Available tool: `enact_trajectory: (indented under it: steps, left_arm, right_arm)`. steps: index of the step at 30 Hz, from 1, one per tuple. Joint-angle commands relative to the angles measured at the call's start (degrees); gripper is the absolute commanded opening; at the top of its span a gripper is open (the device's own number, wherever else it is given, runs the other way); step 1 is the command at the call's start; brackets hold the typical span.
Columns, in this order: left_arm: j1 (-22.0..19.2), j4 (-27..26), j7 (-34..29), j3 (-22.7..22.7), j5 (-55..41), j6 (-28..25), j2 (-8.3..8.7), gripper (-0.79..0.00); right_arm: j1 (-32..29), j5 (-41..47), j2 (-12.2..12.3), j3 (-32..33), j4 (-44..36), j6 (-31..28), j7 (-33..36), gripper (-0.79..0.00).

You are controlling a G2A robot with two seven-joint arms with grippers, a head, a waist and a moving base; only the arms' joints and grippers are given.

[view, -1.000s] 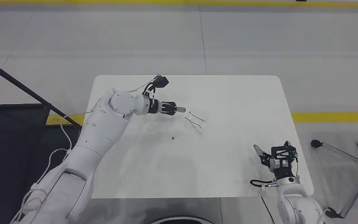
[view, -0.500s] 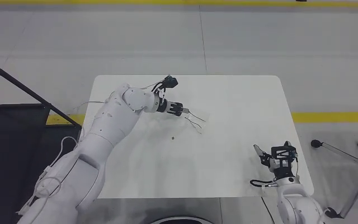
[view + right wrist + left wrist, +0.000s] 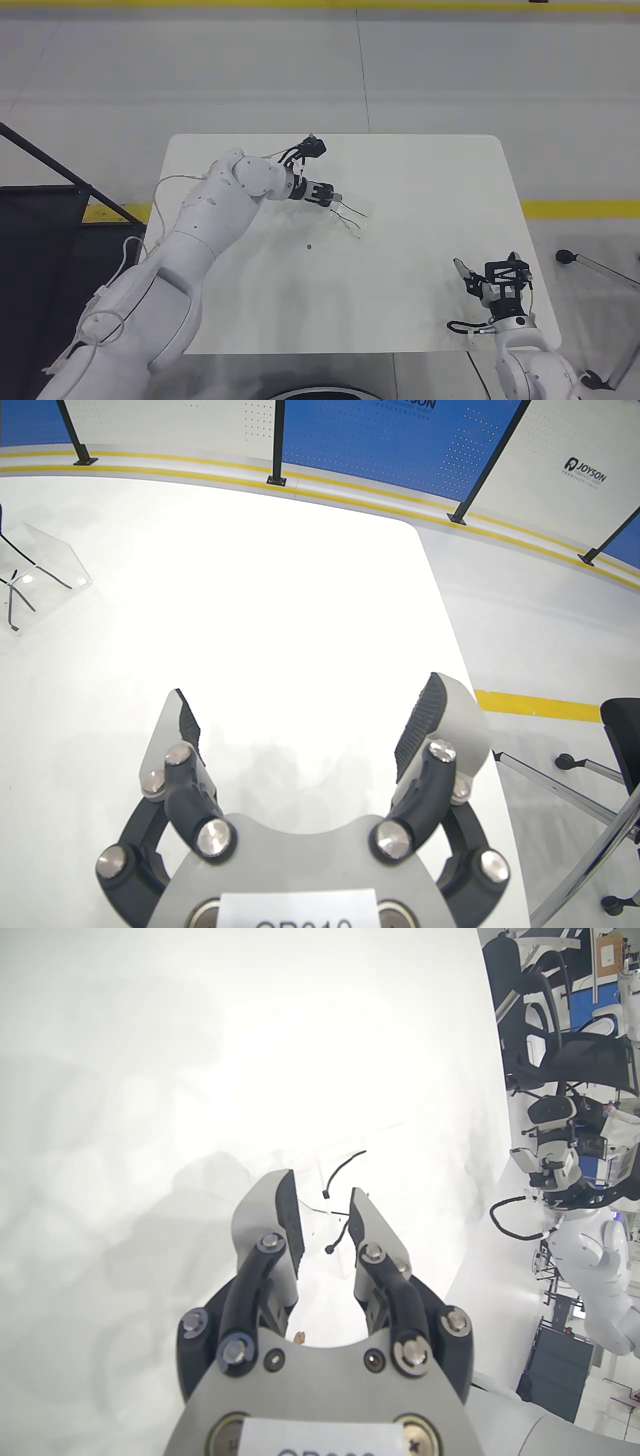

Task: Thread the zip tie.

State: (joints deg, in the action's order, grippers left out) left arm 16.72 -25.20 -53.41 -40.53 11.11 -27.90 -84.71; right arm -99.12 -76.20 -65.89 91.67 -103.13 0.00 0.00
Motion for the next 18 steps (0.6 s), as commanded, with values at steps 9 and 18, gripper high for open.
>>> enact_trajectory:
  steps: [9,18]
  left_arm:
    - [-1.1,3.3,0.3,0.9,0.1,-0.9,-1.88,-0.526]
    - [-2.0,5.7,0.3,1.1,0.3,-1.3,-3.04,-0.573]
  right_arm:
    - [0.0,0.0,0.0,0.0,0.0,0.0,0.0,0.000]
    - [0.0,0.0,0.0,0.0,0.0,0.0,0.0,0.000]
